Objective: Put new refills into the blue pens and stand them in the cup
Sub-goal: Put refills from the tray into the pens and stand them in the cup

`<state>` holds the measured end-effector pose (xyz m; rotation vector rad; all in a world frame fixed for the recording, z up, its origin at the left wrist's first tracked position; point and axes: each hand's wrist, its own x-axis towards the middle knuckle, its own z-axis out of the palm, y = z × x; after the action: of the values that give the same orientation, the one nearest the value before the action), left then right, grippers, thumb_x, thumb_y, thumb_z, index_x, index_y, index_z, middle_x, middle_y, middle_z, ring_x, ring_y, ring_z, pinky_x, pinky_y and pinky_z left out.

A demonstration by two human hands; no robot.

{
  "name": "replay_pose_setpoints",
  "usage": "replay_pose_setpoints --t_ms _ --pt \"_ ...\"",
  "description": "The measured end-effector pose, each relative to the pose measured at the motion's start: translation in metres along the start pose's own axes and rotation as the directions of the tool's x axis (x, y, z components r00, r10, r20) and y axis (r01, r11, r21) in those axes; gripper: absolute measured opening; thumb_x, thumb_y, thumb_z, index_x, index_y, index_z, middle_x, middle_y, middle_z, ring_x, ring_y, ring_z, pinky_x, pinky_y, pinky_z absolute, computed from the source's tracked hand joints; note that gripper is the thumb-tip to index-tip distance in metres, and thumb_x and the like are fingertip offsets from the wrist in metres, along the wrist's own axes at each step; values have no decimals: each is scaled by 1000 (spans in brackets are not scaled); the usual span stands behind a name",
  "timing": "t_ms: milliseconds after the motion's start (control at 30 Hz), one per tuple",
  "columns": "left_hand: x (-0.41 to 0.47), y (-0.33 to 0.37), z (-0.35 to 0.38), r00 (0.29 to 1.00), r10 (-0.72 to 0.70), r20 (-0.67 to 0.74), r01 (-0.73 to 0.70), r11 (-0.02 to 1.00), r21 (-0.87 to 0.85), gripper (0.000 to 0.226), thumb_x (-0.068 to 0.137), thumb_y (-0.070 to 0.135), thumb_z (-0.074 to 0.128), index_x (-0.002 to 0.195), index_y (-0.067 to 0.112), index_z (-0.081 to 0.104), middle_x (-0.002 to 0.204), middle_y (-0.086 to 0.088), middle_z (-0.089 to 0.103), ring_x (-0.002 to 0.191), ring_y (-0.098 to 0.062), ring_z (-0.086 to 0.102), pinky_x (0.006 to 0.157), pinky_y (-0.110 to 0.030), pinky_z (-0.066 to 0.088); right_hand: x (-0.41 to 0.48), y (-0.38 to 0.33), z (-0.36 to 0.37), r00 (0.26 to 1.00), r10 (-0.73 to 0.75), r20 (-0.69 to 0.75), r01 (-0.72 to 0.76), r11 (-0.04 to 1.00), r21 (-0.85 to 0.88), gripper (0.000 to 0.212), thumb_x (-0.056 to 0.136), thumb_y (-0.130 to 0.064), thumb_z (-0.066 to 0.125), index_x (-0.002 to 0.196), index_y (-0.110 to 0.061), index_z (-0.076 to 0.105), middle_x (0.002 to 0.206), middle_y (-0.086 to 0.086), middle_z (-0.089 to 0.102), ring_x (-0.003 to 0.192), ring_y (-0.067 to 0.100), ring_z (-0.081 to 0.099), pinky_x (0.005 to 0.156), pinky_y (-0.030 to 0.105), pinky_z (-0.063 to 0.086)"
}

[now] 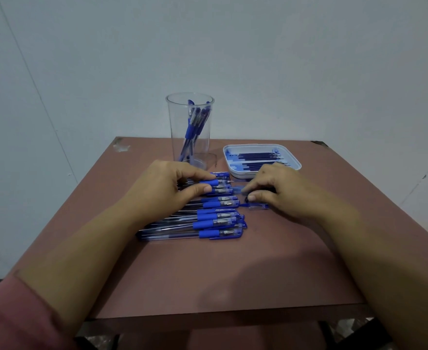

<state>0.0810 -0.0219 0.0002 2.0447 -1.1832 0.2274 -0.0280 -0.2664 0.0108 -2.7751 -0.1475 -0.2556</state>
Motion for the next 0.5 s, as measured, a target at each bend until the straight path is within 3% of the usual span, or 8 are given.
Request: replay_pose_setpoints --t_ms 133,233,333,500 --pt "0 0 0 1000 -4 1 4 1000 8 23 82 38 71 105 40 72 84 30 66 78 -2 65 68 -16 50 2 -4 0 1000 9 29 -9 1000 -18 12 90 -30 66 99 -34 73 96 -10 60 94 4 49 84 24 41" --pt "0 0 -1 1000 -8 12 8 1000 10 24 83 38 71 107 39 72 86 30 65 82 4 63 72 -14 49 0 -7 2 987 42 -155 -14 984 178 7 91 -23 66 90 -30 69 85 -11 66 81 4 60 76 25 50" --pt "0 0 -1 1000 -15 17 15 1000 6 25 83 38 71 107 39 72 87 29 66 80 -1 65 73 -19 53 -2 -16 6 943 53 -328 66 938 342 23 89 -13 68 84 -35 64 77 -11 66 73 6 62 69 22 52" --pt "0 1 0 1000 -3 2 3 1000 -3 23 82 36 72 105 39 73 85 28 67 78 -1 65 72 -16 50 0 -29 14 938 -27 -346 161 917 364 18 87 -7 68 92 -25 68 84 -9 69 80 7 65 75 19 52"
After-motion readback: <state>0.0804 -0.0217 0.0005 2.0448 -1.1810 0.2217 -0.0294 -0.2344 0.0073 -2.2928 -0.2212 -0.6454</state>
